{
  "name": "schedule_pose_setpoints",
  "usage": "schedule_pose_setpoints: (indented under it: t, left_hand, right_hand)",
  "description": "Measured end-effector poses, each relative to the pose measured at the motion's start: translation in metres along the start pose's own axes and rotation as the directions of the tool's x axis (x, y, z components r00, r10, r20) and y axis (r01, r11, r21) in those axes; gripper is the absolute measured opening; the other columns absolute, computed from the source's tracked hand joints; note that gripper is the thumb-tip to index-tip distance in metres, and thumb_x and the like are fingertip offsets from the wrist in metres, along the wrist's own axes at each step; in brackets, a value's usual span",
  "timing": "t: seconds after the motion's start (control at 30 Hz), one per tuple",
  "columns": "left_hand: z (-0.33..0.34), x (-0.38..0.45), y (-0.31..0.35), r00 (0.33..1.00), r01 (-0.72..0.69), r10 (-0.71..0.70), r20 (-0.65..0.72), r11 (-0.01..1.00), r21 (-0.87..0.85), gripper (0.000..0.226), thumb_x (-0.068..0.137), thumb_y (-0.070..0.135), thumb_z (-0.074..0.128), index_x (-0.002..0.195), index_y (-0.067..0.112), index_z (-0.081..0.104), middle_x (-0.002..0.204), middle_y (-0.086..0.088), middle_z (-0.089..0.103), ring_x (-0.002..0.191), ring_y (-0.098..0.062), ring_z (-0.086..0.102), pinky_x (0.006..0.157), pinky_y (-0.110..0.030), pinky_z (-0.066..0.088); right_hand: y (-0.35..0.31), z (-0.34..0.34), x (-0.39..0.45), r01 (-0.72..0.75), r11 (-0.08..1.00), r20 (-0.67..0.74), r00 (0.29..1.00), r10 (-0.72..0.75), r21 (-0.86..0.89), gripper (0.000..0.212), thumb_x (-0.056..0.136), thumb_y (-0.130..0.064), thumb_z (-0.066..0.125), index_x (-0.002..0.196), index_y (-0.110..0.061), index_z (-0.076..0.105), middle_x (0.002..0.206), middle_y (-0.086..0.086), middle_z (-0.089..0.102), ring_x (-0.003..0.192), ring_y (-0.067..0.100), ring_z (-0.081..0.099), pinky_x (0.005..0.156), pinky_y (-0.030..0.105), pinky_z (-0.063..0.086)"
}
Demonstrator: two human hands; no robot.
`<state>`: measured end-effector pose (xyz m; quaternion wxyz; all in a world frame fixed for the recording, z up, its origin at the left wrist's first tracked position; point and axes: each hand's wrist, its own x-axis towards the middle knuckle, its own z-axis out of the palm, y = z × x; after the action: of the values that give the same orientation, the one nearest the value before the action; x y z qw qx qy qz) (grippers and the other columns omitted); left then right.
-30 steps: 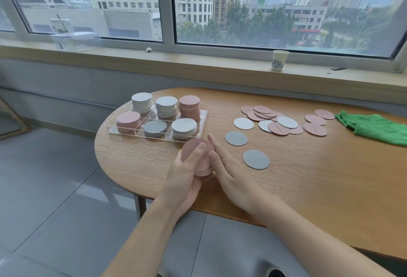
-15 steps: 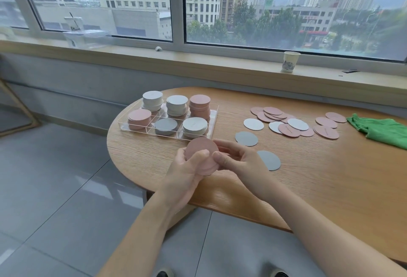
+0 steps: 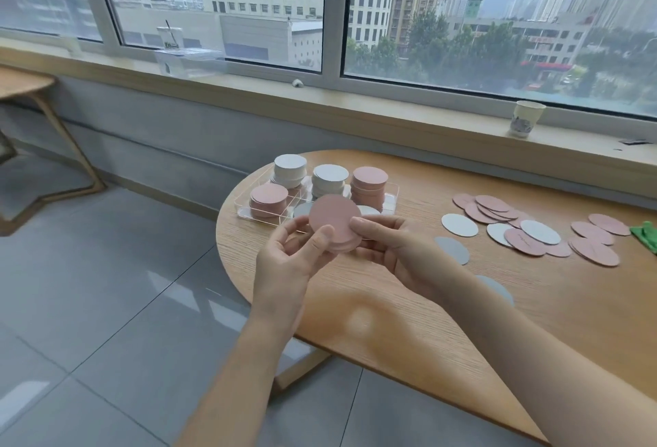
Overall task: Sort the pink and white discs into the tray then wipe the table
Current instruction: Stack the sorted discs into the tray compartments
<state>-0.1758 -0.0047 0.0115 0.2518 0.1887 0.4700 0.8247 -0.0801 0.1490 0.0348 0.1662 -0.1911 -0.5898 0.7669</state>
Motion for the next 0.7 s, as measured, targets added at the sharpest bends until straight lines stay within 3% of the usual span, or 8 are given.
schedule_pose_setpoints:
  t: [0.13, 0.27, 0.4, 0.53, 0.7]
  left_hand:
    - [-0.017, 0.030, 0.011, 0.988, -0.086, 0.094, -0.125, 0.994, 0.071, 0.046, 0.083, 0.026, 0.082, 0.122, 0.009, 0.066, 0.111, -0.010, 0.078, 0.104, -0.023, 0.076, 0.083, -0.030, 0.061]
    - [-0.042, 0.059, 0.017, 0.967, -0.139, 0.172, -0.189, 0.974, 0.178, 0.036, 0.089, 0.020, 0.081, 0.122, 0.014, 0.067, 0.103, -0.005, 0.079, 0.101, -0.023, 0.076, 0.087, -0.035, 0.061]
    - [-0.063, 0.076, 0.014, 0.948, -0.139, 0.217, -0.231, 0.939, 0.315, 0.024, 0.089, 0.021, 0.081, 0.109, 0.026, 0.068, 0.098, 0.006, 0.079, 0.097, -0.011, 0.075, 0.090, -0.038, 0.060]
    - [-0.079, 0.083, 0.008, 0.946, -0.115, 0.228, -0.231, 0.902, 0.417, 0.026, 0.087, 0.022, 0.083, 0.107, 0.028, 0.068, 0.099, 0.006, 0.077, 0.093, -0.006, 0.074, 0.086, -0.026, 0.058]
    - [-0.082, 0.090, 0.002, 0.949, -0.101, 0.225, -0.219, 0.879, 0.467, 0.025, 0.086, 0.022, 0.085, 0.106, 0.028, 0.071, 0.096, 0.010, 0.078, 0.092, -0.006, 0.074, 0.080, -0.018, 0.055]
  right_hand:
    - [-0.013, 0.027, 0.042, -0.011, 1.000, 0.018, 1.000, 0.011, 0.005, 0.024, 0.086, -0.016, 0.076, 0.105, -0.001, 0.074, 0.100, 0.014, 0.075, 0.081, 0.015, 0.070, 0.076, 0.023, 0.060]
    - [-0.020, 0.049, 0.089, -0.040, 0.999, 0.029, 0.999, 0.040, 0.006, 0.029, 0.085, -0.015, 0.078, 0.108, 0.002, 0.072, 0.095, 0.013, 0.073, 0.080, 0.017, 0.069, 0.078, 0.023, 0.059]
    - [-0.017, 0.060, 0.135, -0.073, 0.995, 0.012, 0.997, 0.074, -0.071, 0.022, 0.087, -0.015, 0.077, 0.100, 0.002, 0.071, 0.093, 0.016, 0.068, 0.081, 0.020, 0.065, 0.076, 0.023, 0.059]
    - [-0.011, 0.064, 0.173, -0.131, 0.980, -0.023, 0.991, 0.129, -0.152, 0.015, 0.087, -0.013, 0.077, 0.089, 0.000, 0.070, 0.080, 0.011, 0.067, 0.070, 0.016, 0.062, 0.074, 0.022, 0.060]
    - [-0.008, 0.069, 0.193, -0.145, 0.972, 0.003, 0.989, 0.148, -0.182, 0.026, 0.086, -0.016, 0.079, 0.100, 0.005, 0.072, 0.077, 0.008, 0.068, 0.064, 0.011, 0.062, 0.067, 0.019, 0.059]
